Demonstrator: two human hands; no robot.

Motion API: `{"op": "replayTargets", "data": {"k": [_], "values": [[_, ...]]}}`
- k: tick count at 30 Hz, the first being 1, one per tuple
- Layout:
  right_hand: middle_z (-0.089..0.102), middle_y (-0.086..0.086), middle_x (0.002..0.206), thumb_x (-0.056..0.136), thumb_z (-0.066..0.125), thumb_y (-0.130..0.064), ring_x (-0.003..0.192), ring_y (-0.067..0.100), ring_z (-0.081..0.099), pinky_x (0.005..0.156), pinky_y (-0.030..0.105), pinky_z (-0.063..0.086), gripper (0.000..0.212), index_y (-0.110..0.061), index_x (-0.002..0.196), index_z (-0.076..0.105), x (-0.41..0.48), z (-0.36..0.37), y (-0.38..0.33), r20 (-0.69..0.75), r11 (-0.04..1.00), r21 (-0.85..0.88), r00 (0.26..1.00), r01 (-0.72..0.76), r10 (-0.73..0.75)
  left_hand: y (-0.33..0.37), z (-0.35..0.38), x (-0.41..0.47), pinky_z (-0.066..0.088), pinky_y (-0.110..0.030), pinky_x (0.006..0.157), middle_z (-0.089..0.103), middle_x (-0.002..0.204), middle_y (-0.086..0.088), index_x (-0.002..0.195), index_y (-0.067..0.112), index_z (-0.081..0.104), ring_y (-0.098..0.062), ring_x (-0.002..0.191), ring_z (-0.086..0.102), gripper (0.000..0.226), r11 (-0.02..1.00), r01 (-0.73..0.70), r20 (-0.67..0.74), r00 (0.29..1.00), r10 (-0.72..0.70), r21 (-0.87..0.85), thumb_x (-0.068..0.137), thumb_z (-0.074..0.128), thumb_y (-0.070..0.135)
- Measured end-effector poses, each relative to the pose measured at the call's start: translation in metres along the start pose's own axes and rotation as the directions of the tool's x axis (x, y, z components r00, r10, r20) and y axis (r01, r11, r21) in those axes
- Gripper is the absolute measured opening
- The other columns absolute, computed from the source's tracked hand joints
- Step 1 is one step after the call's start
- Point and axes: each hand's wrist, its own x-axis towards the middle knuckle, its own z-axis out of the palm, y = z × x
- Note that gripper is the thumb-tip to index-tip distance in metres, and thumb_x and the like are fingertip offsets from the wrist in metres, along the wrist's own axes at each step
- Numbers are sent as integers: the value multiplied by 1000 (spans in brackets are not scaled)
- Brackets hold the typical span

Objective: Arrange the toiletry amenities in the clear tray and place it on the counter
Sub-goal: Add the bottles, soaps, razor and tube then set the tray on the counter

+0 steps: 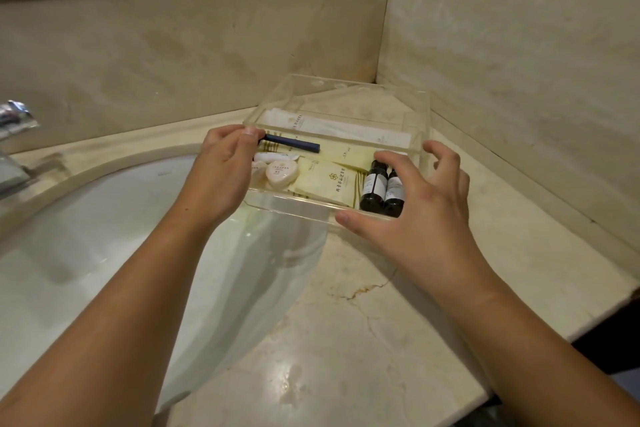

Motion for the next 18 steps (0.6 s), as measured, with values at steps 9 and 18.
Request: {"op": "replayTargets", "data": {"k": [9,18], "values": [[-6,-5,171,75,62,-79,155,18,-16,123,45,1,82,-55,148,35,20,2,-2,137,992,-103,989,72,-58,-11,-4,-6,36,-29,100,36,148,5,144,38,51,-10,126,47,48,999,-26,-7,1000,27,28,101,41,58],[4,-1,171,85,57,-71,156,20,-10,124,46,4,63,-54,144,45,30,9,4,110,993,-86,992,74,-64,-14,-3,-10,31,-30,109,36,152,9,141,37,55,-12,142,31,45,972,-152,38,988,148,177,99,51,51]]}}
